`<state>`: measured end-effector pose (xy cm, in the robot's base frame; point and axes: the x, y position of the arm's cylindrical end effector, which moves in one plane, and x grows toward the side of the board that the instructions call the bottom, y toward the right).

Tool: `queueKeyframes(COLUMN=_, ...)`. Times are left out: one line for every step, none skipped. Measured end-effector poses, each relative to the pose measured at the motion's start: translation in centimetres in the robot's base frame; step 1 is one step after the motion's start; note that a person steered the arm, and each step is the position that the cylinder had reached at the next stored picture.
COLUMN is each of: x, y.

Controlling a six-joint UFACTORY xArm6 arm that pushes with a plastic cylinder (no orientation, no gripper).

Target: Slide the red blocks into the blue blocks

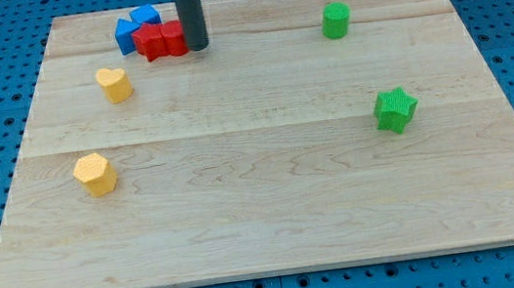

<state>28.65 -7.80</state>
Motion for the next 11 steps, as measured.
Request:
queueKeyframes(x=0.8, y=-2.6)
queueKeyframes(x=1.0, y=-2.6)
queueKeyframes(x=2.2, y=-2.6)
queueKeyframes(x=2.9, y=-2.6)
queueKeyframes(x=3.2, y=-2.6)
queueKeyframes(x=3.4, y=-3.1)
queueKeyframes(x=2.6, y=-7.4)
queueKeyframes(x=2.6, y=-8.2)
queueKeyframes(x=6.1, y=-8.3)
queueKeyframes(x=8.1, y=-8.6)
queueKeyframes(x=7.0, y=-8.9)
